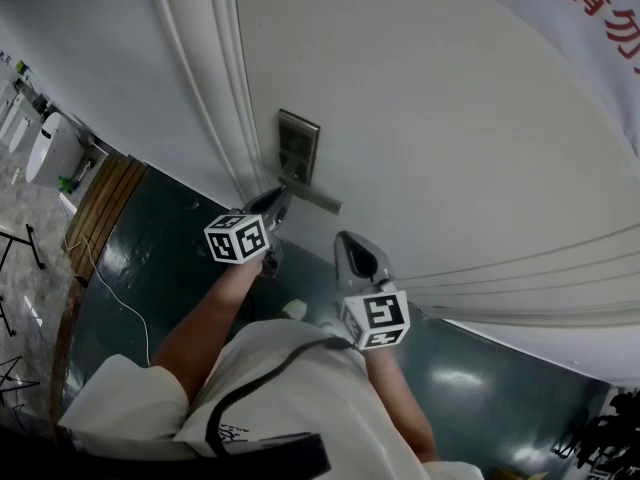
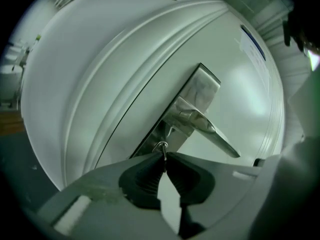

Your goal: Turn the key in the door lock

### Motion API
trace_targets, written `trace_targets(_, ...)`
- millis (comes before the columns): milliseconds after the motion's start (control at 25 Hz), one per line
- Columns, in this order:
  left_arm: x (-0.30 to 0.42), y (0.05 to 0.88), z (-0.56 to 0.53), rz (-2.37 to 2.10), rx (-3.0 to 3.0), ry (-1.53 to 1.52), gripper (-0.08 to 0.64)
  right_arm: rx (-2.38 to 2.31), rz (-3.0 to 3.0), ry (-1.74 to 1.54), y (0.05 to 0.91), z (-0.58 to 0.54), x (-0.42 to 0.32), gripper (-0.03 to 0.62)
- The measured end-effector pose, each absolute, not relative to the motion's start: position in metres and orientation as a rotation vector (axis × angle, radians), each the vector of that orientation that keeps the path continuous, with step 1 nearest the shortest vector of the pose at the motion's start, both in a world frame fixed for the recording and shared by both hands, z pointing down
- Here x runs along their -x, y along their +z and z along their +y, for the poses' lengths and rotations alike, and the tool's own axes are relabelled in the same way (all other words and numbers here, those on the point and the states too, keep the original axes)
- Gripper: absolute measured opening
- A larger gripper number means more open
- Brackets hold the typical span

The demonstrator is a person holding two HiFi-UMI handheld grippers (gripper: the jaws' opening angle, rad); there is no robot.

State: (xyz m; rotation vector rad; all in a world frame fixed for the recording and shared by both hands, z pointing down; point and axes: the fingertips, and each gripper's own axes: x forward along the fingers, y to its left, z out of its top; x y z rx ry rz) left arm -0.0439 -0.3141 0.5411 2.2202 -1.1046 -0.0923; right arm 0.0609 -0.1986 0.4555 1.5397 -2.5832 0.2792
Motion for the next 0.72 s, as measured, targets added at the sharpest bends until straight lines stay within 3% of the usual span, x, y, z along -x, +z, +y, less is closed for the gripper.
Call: trace_targets(720, 0.043, 0.534, -0.316, -0.665, -1.810, -0.616, 0.031, -1.572, -2.571, 0.280, 0.455, -0.197, -0.064, 0.008)
